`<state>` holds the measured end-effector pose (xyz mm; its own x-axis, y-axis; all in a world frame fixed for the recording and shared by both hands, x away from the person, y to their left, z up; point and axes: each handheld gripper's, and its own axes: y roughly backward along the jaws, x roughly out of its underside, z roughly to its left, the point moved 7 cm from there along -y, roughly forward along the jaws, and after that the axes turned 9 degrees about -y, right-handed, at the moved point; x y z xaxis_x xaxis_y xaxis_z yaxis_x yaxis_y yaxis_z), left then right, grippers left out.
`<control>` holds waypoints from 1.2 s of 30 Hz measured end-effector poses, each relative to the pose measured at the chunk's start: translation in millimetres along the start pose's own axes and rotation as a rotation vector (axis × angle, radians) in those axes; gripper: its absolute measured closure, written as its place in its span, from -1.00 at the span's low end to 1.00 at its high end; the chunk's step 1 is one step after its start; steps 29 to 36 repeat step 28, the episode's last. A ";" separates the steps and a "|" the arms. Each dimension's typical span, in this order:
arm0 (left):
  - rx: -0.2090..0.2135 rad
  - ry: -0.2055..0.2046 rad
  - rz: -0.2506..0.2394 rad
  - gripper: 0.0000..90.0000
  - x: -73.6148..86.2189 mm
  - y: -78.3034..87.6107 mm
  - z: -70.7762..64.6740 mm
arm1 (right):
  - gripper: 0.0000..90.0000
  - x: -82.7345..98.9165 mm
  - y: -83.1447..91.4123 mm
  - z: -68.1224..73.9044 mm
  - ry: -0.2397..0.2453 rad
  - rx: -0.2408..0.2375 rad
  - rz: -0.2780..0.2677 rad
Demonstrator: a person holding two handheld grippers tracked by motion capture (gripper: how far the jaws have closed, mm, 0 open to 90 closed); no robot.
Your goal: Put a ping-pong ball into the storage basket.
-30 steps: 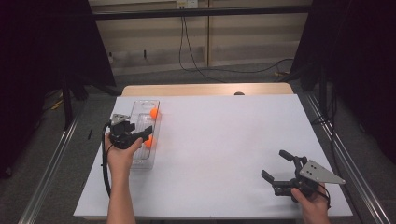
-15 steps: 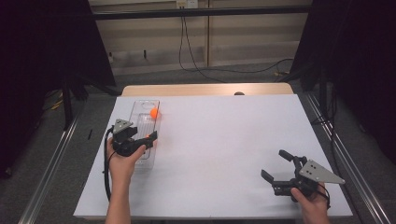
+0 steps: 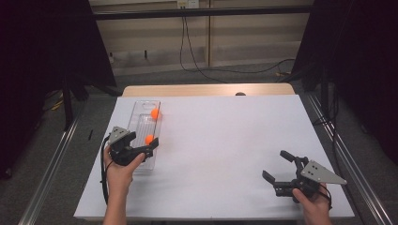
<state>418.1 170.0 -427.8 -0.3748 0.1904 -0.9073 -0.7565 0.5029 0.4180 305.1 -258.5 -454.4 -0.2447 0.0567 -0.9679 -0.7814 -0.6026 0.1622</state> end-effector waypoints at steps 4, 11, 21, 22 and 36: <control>0.017 0.009 -0.037 -0.91 3.0 6.5 -0.7 | -0.92 -0.2 -0.2 -0.1 0.001 0.001 -0.001; 0.022 -0.011 -0.068 -0.91 9.2 16.8 -3.0 | -0.92 0.6 -1.8 1.3 0.007 0.000 0.006; 0.014 -0.033 -0.092 -0.91 20.3 26.7 -10.4 | -0.92 0.2 -1.7 -0.1 0.007 0.002 0.005; 0.012 -0.038 -0.093 -0.91 21.9 27.9 -11.1 | -0.92 0.1 -1.3 -0.3 0.007 0.002 0.004; 0.013 -0.031 -0.108 -0.93 29.4 33.6 -13.7 | -0.92 0.4 -2.1 0.1 0.005 0.002 0.006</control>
